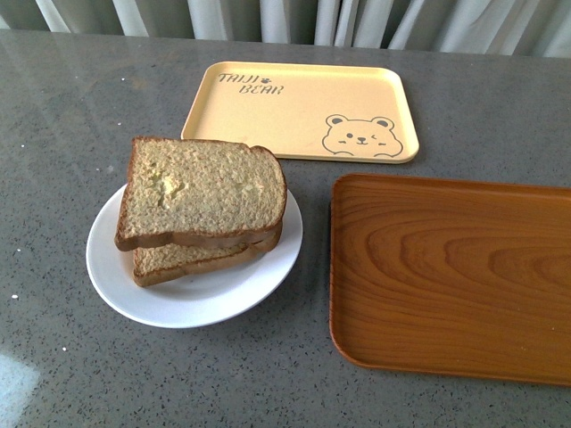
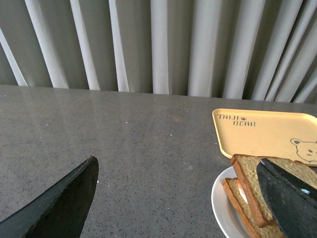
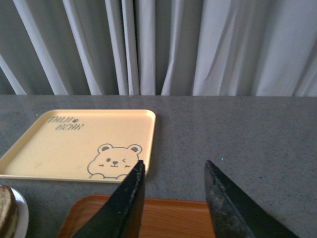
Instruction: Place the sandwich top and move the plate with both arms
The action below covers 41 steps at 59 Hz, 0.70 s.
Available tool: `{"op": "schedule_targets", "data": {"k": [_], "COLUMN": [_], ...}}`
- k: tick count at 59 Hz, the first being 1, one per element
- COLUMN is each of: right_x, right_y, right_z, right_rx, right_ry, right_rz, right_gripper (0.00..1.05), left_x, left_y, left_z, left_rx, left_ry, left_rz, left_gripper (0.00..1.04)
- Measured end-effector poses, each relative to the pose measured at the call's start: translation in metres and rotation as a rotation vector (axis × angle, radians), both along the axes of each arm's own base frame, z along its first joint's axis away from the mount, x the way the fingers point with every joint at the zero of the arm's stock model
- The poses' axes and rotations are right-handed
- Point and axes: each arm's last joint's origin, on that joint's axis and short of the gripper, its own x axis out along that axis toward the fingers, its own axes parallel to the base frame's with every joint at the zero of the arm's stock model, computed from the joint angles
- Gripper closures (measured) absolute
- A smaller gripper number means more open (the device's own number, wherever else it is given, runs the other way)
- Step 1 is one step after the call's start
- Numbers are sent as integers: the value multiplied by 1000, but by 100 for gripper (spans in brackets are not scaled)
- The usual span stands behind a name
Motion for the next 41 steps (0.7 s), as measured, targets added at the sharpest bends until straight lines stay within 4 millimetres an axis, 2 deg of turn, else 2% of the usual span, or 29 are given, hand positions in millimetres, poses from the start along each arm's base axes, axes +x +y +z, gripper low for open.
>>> {"op": "schedule_targets", "data": {"k": [11, 23, 34, 41], "right_x": [-19, -41, -52, -59], "right_y": [-18, -34, -41, -52], "right_z": [0, 0, 3, 7], "right_rx": [-29, -40, -41, -40], "right_ry": [3, 1, -4, -18], "right_rz": [-2, -7, -7, -15], "right_gripper": [102, 103, 103, 103], "left_x": [0, 0, 0, 0], "left_y": [0, 0, 0, 0], "left_z": [0, 0, 0, 0], "left_rx": [0, 0, 0, 0], "left_ry": [0, 0, 0, 0], "left_rz": [0, 0, 0, 0], "left_gripper": [9, 9, 9, 9]}}
